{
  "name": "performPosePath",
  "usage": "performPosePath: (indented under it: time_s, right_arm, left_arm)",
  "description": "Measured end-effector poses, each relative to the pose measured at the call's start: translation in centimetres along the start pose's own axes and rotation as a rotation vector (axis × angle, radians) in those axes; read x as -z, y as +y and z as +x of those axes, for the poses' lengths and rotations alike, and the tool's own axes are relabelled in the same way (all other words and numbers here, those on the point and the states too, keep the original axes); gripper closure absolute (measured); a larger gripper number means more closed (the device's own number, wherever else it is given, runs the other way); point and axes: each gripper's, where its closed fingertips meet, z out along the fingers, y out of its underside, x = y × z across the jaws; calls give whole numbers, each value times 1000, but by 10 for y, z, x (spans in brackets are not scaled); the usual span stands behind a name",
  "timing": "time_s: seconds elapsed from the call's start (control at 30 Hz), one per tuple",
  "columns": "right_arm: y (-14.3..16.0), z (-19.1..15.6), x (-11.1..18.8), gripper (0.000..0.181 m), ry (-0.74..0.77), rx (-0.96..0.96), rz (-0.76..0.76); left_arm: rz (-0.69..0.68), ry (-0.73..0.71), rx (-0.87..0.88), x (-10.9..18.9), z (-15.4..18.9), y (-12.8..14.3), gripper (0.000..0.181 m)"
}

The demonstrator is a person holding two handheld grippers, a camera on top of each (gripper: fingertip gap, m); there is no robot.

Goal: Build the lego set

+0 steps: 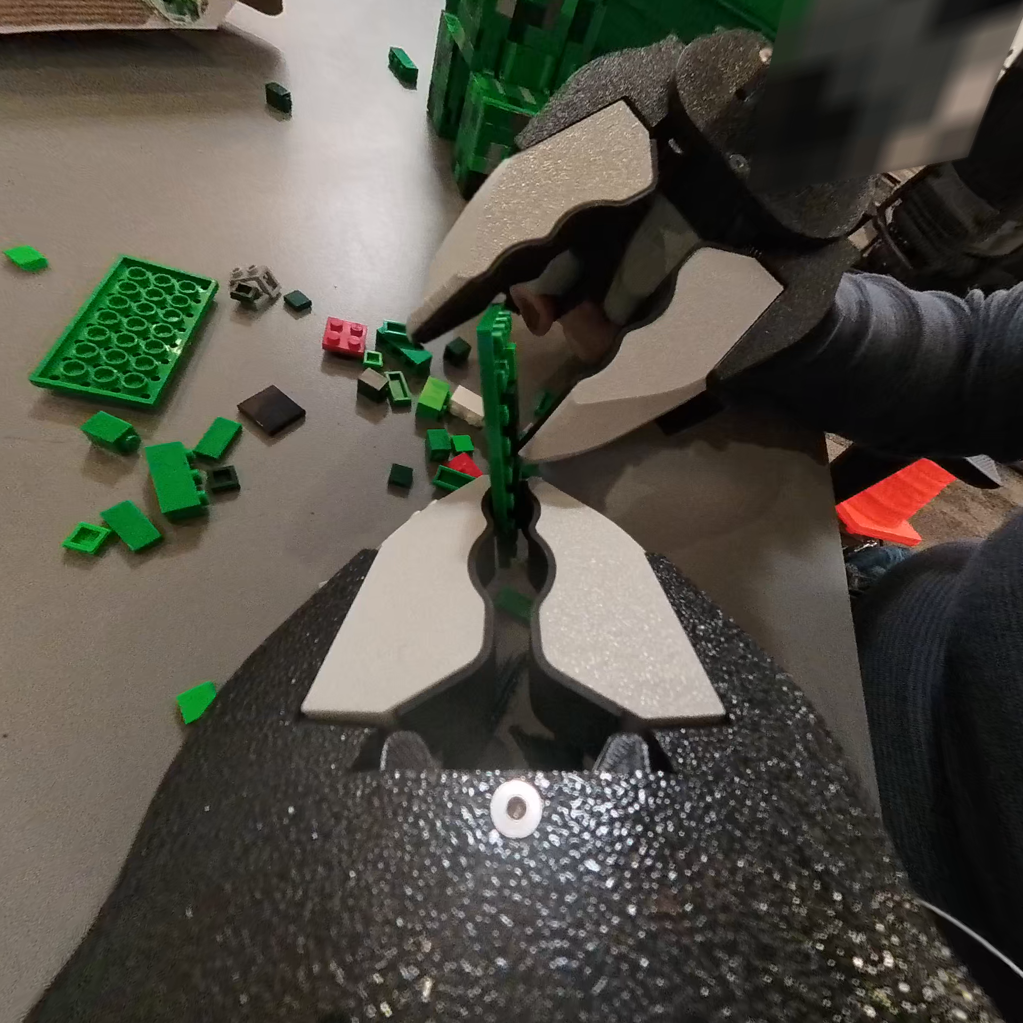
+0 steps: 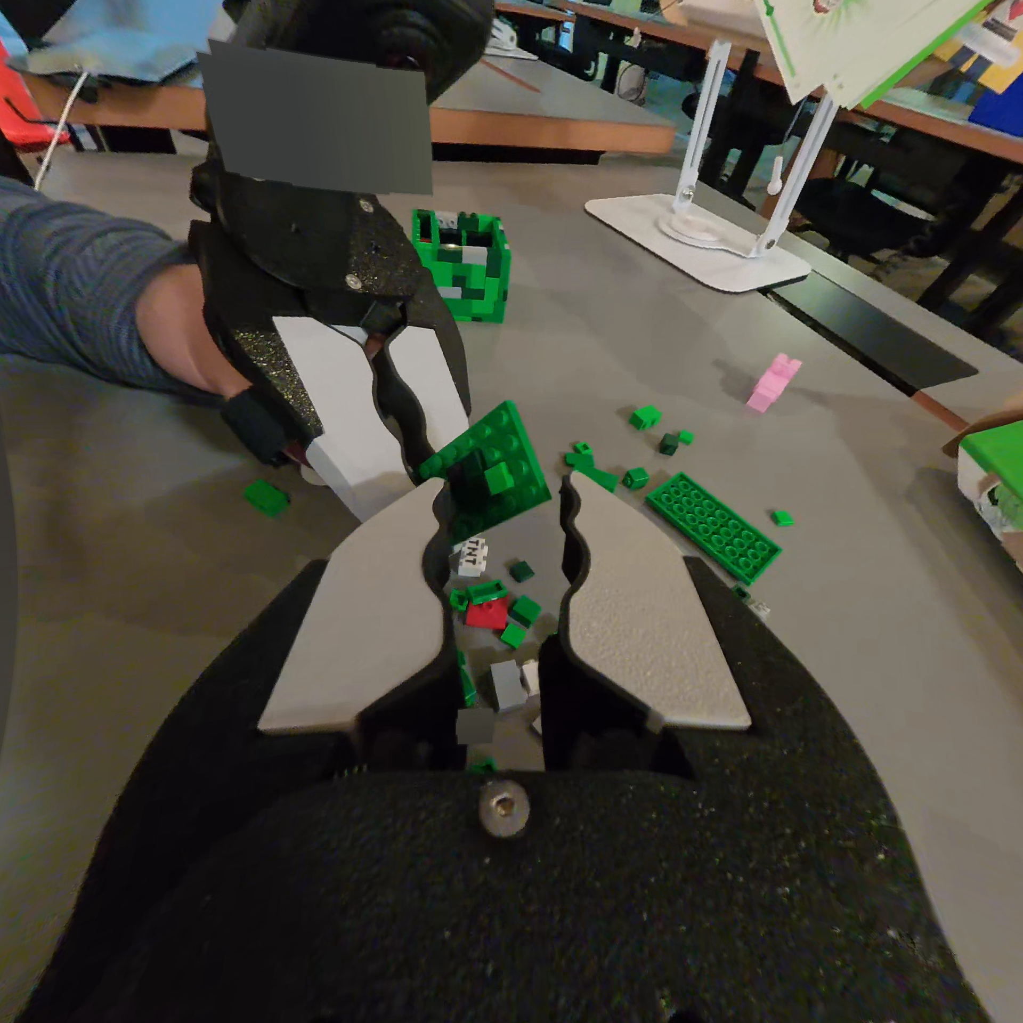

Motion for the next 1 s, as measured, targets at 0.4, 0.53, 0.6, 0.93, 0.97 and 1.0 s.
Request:
performPosePath:
  time_s: [0.4, 0.53, 0.6, 0.93, 0.97, 1.0]
  right_arm:
    - [-6, -3, -5, 142, -67, -192, 67]
    - [-5, 0, -6, 149, -29, -167, 64]
    - [-7, -1, -5, 151, -39, -158, 69]
    - [-22, -12, 8, 171, -242, -292, 178]
    - [-23, -12, 9, 173, -256, -306, 186]
    - [-24, -12, 10, 175, -268, -318, 194]
  left_arm:
    - [45, -38, 68, 1, -5, -4, 176]
    - [42, -71, 33, 1, -6, -4, 175]
    - [38, -81, -13, 1, -5, -4, 174]
    - [171, 211, 52, 13, 16, -22, 157]
    - [197, 225, 65, 15, 16, -26, 154]
    - [215, 238, 76, 17, 16, -28, 150]
